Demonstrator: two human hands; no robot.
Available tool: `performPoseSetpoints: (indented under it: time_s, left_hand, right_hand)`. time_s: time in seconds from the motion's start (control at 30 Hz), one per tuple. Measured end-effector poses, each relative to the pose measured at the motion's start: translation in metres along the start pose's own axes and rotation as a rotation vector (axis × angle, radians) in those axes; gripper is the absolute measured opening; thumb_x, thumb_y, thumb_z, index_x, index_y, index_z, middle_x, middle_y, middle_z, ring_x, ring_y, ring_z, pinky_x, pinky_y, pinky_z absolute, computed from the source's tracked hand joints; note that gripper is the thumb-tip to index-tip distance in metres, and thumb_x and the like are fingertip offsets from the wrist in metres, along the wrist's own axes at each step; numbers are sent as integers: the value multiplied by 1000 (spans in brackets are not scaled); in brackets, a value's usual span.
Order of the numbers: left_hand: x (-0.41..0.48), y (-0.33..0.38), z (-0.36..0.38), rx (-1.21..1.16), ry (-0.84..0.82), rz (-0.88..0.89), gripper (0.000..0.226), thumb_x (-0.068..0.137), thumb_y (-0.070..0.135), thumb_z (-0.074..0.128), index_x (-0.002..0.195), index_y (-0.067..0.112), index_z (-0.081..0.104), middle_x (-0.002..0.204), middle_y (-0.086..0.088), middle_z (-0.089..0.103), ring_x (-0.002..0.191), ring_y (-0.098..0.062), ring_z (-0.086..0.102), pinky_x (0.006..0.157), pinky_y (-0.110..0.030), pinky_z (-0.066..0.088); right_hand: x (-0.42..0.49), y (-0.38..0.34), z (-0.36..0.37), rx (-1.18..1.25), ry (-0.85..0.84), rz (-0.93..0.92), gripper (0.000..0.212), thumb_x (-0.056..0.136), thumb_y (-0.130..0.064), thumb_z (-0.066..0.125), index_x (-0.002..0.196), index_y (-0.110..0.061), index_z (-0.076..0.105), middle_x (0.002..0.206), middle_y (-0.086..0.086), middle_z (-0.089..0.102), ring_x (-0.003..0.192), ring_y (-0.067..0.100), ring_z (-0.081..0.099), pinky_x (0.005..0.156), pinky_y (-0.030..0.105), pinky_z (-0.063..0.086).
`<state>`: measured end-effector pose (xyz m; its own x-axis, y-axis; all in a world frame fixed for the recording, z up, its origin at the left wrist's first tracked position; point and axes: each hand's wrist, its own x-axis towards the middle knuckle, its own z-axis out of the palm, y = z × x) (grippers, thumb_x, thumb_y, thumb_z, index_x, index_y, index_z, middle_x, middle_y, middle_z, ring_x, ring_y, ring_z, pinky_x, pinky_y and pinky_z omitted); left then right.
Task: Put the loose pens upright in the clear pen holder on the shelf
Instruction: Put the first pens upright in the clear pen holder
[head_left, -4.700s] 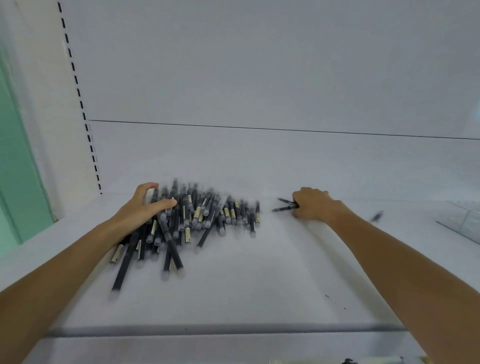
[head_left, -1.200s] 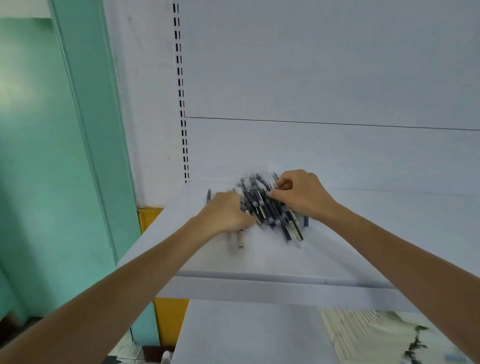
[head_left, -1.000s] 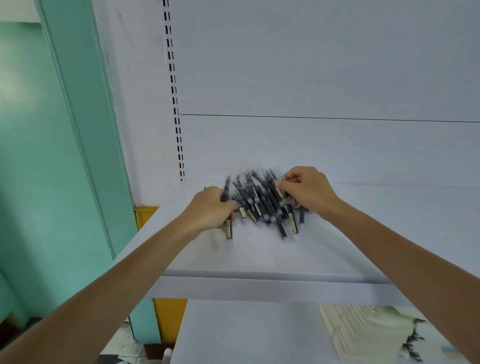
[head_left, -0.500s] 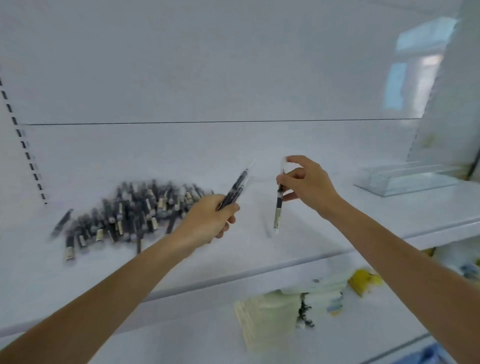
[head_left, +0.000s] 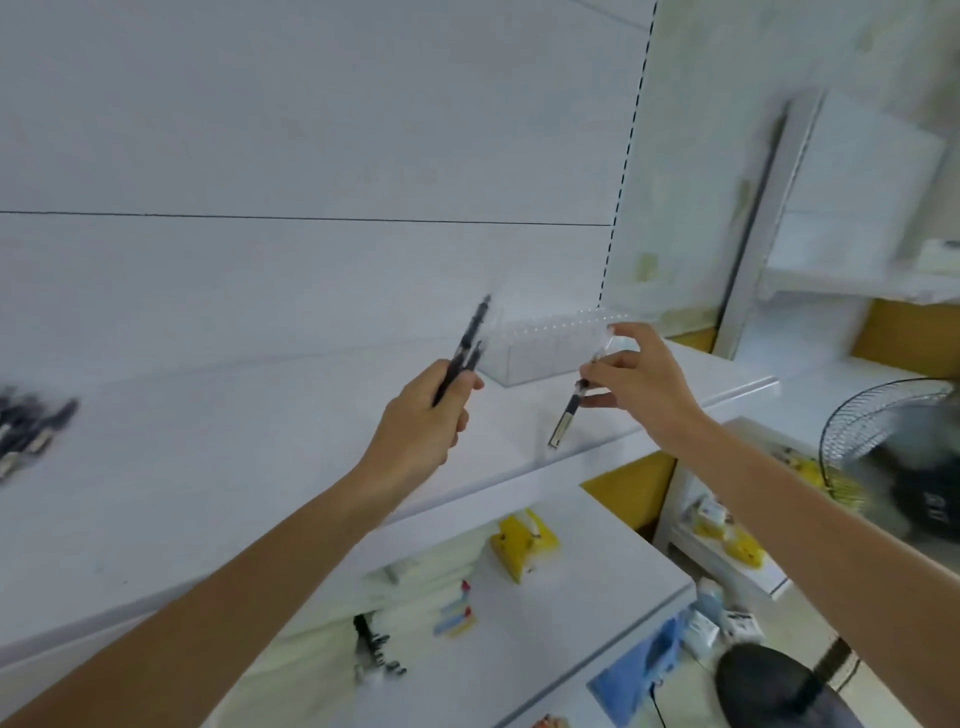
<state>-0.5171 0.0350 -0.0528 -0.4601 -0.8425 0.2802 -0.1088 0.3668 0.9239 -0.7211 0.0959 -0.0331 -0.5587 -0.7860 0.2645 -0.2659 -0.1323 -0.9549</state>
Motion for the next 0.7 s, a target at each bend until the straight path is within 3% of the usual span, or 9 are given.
performPoseSetpoints:
  time_s: [0.1, 0.3, 0.47, 0.6, 0.7]
  left_hand:
    - [28, 3, 7, 6, 32, -9, 16, 93, 27, 52, 79, 19, 55, 62, 5, 49, 49, -9, 39, 49, -22, 33]
    - [71, -7, 8, 77, 175, -23, 39, 87, 32, 60, 61, 17, 35, 52, 2, 37, 46, -14, 32, 53, -29, 29]
    - [100, -6, 17, -50, 186, -136, 36, 95, 38, 45, 67, 16, 40, 49, 7, 32, 36, -7, 28, 39, -18, 27]
    - [107, -7, 22, 76, 226, -93, 28, 97, 36, 41, 93, 10, 51, 58, 2, 35, 47, -10, 33, 44, -19, 30]
    - [112, -9, 26, 117, 360, -56, 28, 97, 33, 41, 96, 6, 48, 60, 0, 36, 51, -11, 35, 43, -17, 33]
  right_hand:
    - [29, 2, -7, 50, 21, -24, 51, 82, 10, 61, 124, -12, 40, 82, 16, 61, 71, 27, 65, 73, 45, 57]
    - [85, 8, 13, 148, 49, -149, 48, 84, 7, 60, 120, -17, 40, 80, 10, 62, 70, 25, 66, 72, 40, 58]
    - [127, 3, 15, 88, 71, -293, 52, 84, 5, 61, 127, -15, 40, 91, 16, 64, 75, 24, 68, 67, 32, 60]
    - [163, -2, 32, 80, 29, -389, 54, 84, 5, 61, 131, -13, 39, 94, 16, 64, 72, 18, 67, 64, 27, 59]
    - [187, -3, 49, 40, -62, -541, 54, 84, 5, 60, 130, -16, 40, 90, 9, 63, 68, 11, 64, 67, 28, 59]
